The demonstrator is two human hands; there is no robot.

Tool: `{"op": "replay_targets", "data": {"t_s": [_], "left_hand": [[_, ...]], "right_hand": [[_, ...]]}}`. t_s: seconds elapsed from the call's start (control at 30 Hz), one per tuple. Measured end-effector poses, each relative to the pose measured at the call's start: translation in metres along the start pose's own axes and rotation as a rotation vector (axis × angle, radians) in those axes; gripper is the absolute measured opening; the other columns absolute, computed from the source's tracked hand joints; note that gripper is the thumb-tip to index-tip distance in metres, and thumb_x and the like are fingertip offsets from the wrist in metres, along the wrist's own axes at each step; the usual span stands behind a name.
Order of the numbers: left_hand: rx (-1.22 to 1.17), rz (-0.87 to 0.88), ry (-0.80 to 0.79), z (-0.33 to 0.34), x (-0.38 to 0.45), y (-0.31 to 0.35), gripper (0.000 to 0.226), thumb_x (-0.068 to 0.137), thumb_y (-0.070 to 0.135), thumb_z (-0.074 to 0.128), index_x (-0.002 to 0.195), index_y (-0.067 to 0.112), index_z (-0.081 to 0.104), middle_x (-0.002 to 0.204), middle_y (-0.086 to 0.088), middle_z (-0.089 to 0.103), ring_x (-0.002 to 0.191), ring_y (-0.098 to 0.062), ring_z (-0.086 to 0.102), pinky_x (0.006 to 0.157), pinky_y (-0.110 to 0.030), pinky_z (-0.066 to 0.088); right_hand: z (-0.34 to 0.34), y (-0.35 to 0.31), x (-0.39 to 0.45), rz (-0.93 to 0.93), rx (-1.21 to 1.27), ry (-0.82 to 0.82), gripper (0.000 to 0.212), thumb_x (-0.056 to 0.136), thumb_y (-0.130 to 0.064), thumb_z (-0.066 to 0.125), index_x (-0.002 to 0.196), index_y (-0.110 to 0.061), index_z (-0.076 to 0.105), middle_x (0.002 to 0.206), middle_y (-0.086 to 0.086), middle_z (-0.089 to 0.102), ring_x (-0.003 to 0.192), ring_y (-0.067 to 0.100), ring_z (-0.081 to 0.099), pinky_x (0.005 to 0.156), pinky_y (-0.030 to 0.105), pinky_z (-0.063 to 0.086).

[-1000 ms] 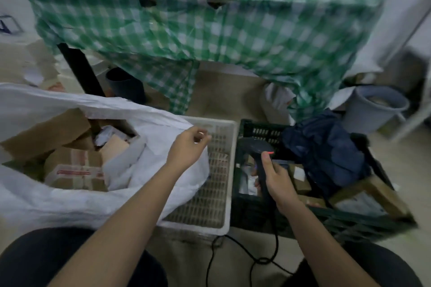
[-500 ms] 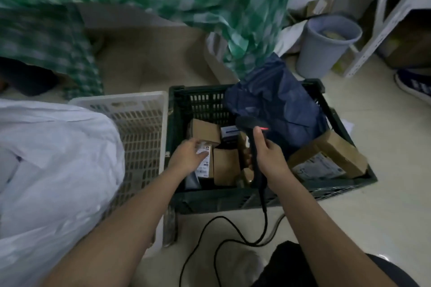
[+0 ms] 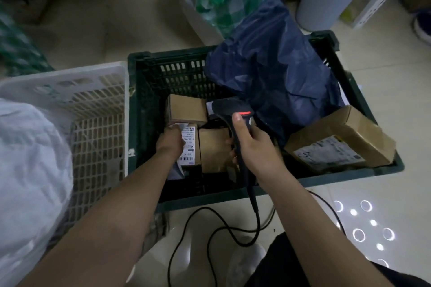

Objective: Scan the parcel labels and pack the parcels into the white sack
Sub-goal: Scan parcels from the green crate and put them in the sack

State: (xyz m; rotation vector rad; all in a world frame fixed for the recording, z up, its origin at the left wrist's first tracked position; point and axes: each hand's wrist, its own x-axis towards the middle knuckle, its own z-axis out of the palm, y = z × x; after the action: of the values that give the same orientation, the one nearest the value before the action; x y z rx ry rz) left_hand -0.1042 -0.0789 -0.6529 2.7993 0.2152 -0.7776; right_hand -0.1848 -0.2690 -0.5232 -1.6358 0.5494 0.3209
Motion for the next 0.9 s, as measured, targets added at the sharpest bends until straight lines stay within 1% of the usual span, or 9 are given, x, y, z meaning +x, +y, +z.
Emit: {"op": "replay_targets", "data": {"t_s": [0.13,0.3,0.37,0.47,0.57,0.63,0.77,0.83,0.9], "left_hand": [[0.217,0.045,0.016,0.000,0.003,0.002,0.036,0.092,-0.006,0.047,0.127,0.000,0.051,0.128,-0.019,0.057,0.115,-0.031,0.058,0.091,-0.036,0.047],[0.242,0.087,0.098,-0.015,-0.011,0.009,0.026,0.092,-0.007,0.041,0.106,0.001,0.061,0.112,-0.018,0.064,0.102,-0.033,0.063,0.077,-0.036,0.049],[0.074,0.080,0.185,-0.025,-0.021,0.009,0.020,0.094,0.001,0.043,0.101,0.004,0.062,0.104,-0.018,0.066,0.095,-0.036,0.063,0.070,-0.036,0.046],[-0.324,0.126,0.350,-0.046,-0.047,0.004,0.012,0.099,0.017,0.048,0.096,0.009,0.057,0.092,-0.014,0.065,0.084,-0.034,0.061,0.067,-0.039,0.048],[-0.652,0.174,0.458,-0.074,-0.080,-0.007,0.016,0.099,0.025,0.050,0.086,0.016,0.053,0.075,-0.004,0.057,0.068,-0.026,0.057,0.062,-0.043,0.050],[-0.824,0.161,0.508,-0.093,-0.105,-0.017,0.019,0.098,0.025,0.053,0.080,0.021,0.052,0.073,0.000,0.054,0.062,-0.018,0.052,0.057,-0.039,0.046],[-1.073,0.090,0.568,-0.117,-0.155,-0.048,0.019,0.097,0.024,0.054,0.079,0.023,0.050,0.086,0.000,0.061,0.077,-0.013,0.057,0.060,-0.022,0.043],[-1.118,0.076,0.568,-0.121,-0.180,-0.066,0.014,0.098,0.026,0.054,0.084,0.023,0.052,0.094,0.000,0.063,0.086,-0.016,0.059,0.069,-0.026,0.046],[-1.181,0.085,0.550,-0.122,-0.206,-0.083,0.010,0.099,0.025,0.052,0.090,0.022,0.053,0.093,0.001,0.063,0.086,-0.018,0.061,0.072,-0.032,0.048]], "right_hand": [[0.002,0.003,0.003,-0.001,-0.007,-0.047,0.040,0.093,-0.054,0.050,0.086,-0.016,0.061,0.069,-0.003,0.060,0.052,0.008,0.054,0.054,0.021,0.048],[0.009,0.001,0.003,-0.008,0.005,-0.075,0.039,0.092,-0.057,0.049,0.079,-0.022,0.061,0.063,-0.012,0.059,0.059,0.005,0.058,0.054,0.015,0.045],[0.014,-0.004,0.001,-0.001,0.015,-0.060,0.041,0.092,-0.060,0.044,0.087,-0.025,0.065,0.068,-0.015,0.064,0.063,-0.002,0.061,0.057,0.014,0.044],[0.024,-0.013,-0.004,-0.018,0.057,-0.017,0.044,0.093,-0.060,0.043,0.095,-0.023,0.066,0.079,-0.010,0.067,0.074,0.005,0.062,0.066,0.022,0.045],[0.029,-0.026,-0.014,-0.021,0.115,0.041,0.050,0.093,-0.062,0.041,0.104,-0.020,0.066,0.089,-0.001,0.069,0.076,0.014,0.063,0.066,0.027,0.048],[0.028,-0.036,-0.022,-0.025,0.162,0.078,0.057,0.093,-0.064,0.040,0.105,-0.015,0.066,0.092,0.005,0.068,0.074,0.017,0.063,0.063,0.028,0.048],[0.031,-0.050,-0.048,-0.029,0.232,0.075,0.060,0.095,-0.061,0.041,0.109,-0.008,0.064,0.081,0.004,0.064,0.063,0.015,0.058,0.056,0.026,0.045],[0.037,-0.051,-0.063,-0.004,0.266,0.041,0.058,0.094,-0.061,0.043,0.109,-0.009,0.063,0.079,0.004,0.063,0.062,0.016,0.057,0.059,0.028,0.047],[0.045,-0.045,-0.080,0.017,0.254,-0.016,0.060,0.091,-0.065,0.045,0.113,-0.012,0.064,0.092,0.007,0.067,0.071,0.019,0.059,0.071,0.035,0.049]]}}
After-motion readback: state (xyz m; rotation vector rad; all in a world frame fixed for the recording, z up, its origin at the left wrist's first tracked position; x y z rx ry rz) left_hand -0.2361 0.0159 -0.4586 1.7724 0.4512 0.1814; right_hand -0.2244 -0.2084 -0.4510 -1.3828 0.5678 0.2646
